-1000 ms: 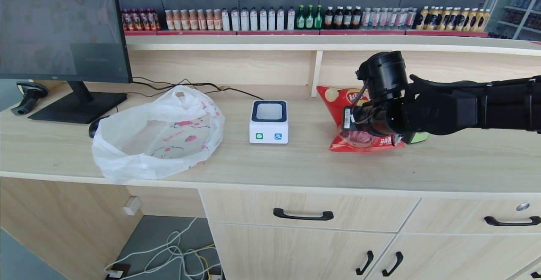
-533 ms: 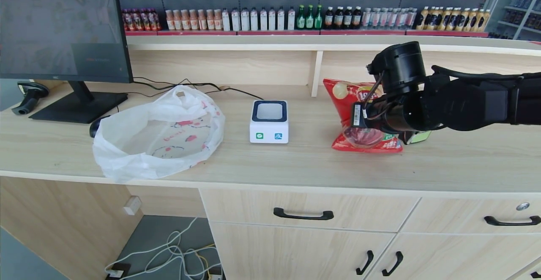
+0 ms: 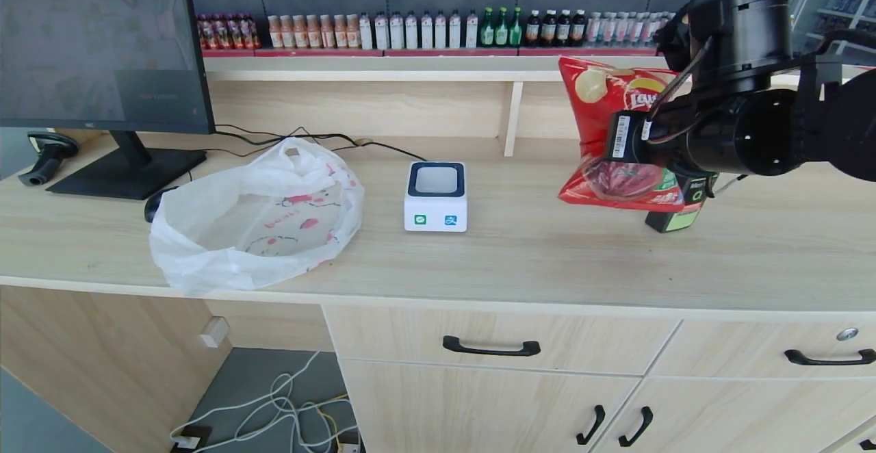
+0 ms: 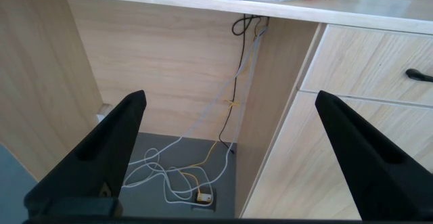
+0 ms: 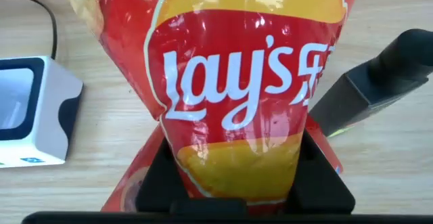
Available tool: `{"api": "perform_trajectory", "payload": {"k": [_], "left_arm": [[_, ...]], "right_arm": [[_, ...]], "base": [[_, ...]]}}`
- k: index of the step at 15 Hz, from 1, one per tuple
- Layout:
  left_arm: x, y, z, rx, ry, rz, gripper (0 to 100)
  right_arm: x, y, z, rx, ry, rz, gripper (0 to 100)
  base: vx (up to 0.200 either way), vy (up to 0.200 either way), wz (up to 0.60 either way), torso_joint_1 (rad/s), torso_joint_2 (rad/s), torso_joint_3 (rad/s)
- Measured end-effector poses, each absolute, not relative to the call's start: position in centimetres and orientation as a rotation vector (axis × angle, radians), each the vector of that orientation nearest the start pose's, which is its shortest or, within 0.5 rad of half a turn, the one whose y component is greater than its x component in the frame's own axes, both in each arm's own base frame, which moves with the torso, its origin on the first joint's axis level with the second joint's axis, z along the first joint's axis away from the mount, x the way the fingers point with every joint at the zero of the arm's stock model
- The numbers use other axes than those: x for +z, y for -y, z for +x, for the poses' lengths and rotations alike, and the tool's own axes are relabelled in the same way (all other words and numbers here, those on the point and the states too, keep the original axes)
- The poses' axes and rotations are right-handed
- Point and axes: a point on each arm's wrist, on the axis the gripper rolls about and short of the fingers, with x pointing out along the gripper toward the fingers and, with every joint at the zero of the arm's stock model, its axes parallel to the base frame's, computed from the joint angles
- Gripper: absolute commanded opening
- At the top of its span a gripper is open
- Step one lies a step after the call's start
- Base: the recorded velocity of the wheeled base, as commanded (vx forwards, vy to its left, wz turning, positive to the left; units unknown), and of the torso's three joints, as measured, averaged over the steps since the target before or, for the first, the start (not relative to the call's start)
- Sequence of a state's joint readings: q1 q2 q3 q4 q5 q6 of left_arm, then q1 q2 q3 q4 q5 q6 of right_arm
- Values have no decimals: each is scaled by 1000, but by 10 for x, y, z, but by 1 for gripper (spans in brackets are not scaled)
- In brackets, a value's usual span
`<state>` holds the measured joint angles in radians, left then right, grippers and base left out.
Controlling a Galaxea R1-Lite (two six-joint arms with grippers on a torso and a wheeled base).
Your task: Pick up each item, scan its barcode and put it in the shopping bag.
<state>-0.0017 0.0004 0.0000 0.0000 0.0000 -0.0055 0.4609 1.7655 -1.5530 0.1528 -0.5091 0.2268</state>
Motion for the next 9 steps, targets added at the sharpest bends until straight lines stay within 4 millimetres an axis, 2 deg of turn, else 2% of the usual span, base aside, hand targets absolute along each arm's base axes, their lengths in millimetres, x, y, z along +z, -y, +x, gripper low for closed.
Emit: {"api": "perform_trajectory", "payload": {"k": [4,7,9], "left_arm": [[75,0,-23,-2,0,-6,100],[75,0,-23,-2,0,-6,100],[75,0,-23,-2,0,-6,100]], "right_arm": [[319,-140,269,-50,-253,66,0],[321,-130,239,-30,-244,69,0],[319,-126,219,45,-217,96,0]], "base": [[0,0,0,0,0,0],[0,0,0,0,0,0],[0,0,0,0,0,0]]}}
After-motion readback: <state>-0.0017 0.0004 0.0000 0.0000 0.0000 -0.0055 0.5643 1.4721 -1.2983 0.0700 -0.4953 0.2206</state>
